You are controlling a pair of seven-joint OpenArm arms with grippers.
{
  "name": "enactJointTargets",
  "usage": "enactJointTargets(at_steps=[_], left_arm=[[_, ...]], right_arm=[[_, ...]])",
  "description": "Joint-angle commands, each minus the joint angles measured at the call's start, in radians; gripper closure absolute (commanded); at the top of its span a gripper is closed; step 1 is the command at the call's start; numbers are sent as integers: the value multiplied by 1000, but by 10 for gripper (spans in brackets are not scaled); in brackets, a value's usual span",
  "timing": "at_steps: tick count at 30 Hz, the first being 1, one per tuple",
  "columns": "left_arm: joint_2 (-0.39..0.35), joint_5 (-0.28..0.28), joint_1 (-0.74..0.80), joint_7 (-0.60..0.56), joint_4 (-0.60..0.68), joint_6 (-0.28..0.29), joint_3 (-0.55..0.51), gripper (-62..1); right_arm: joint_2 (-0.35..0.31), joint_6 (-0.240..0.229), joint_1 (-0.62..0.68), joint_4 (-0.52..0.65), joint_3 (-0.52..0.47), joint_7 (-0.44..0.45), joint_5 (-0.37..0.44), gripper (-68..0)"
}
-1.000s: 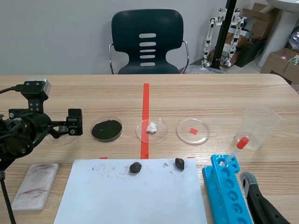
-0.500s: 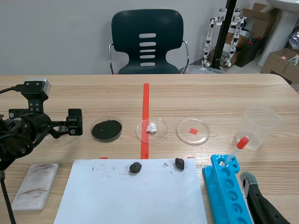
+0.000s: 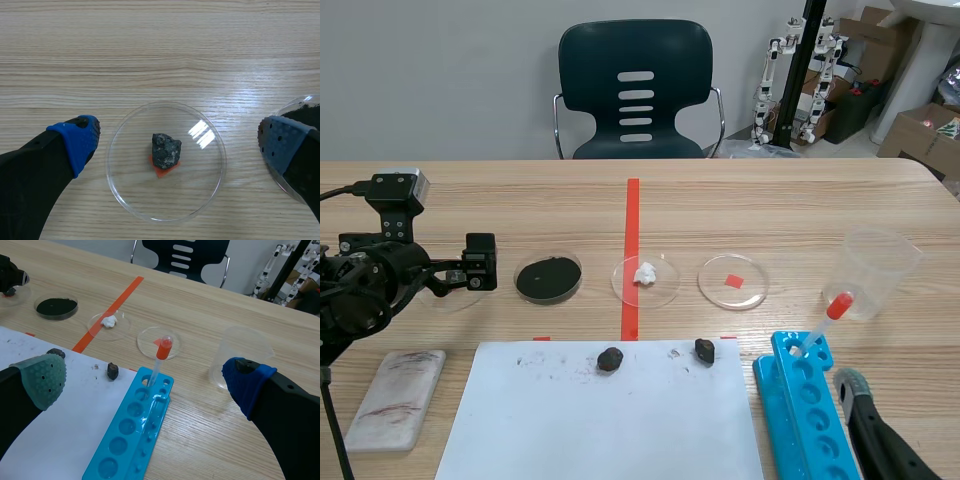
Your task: Put the mineral in the empty petri dish
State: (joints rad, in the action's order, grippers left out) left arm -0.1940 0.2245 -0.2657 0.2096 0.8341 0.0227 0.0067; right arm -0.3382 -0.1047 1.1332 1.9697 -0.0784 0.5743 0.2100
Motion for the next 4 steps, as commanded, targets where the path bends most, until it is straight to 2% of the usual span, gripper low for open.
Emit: enactJointTargets(at_steps=[1,4], left_arm=[[-6,-1,-13,-9,10,-2,1,-623],[-6,-10,-11,-10,10,-2,1,-623]], right_arm=[[0,3,-6,14,-6,14,10,-679],[0,3,-6,14,-6,14,10,-679]])
